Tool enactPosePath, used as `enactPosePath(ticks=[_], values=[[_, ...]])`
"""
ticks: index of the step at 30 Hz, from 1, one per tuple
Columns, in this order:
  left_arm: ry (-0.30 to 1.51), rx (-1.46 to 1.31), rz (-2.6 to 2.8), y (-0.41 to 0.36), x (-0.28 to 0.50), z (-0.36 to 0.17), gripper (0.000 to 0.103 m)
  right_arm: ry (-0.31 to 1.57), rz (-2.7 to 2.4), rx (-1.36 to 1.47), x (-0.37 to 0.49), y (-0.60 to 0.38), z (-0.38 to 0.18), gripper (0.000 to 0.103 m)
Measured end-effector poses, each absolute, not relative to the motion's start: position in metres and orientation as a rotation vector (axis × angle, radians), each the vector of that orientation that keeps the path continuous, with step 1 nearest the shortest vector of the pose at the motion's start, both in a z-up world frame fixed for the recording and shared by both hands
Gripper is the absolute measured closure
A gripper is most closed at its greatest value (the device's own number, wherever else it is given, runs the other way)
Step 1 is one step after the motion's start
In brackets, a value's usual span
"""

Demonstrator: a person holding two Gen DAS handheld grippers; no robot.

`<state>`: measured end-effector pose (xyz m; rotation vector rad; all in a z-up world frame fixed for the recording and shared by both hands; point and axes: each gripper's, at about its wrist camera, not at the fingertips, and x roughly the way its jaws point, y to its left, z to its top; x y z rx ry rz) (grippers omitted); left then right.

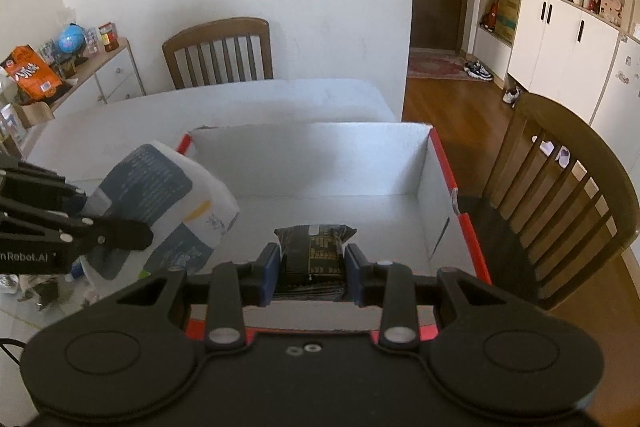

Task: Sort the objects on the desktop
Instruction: 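Lift both held packages and carry them over the red shoebox, then open the right gripper to drop the dark packet while the left gripper releases the bag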

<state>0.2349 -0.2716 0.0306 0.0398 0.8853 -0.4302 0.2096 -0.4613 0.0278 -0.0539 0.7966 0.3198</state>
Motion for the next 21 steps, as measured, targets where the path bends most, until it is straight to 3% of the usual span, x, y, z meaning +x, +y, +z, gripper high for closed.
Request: enactPosePath(ticks=[5, 21], values=[[0.923, 0.022, -0.411, -0.277, 0.262, 0.021, 0.089, 0.816, 0.344, -0.056, 0.225, -0.463, 0.018, 0.069], [1.041, 0.095, -0.392, -0.310, 0.306, -0.024, 0.089, 0.901, 0.345, -0.130, 0.259, -0.461, -0.026, 0.069]])
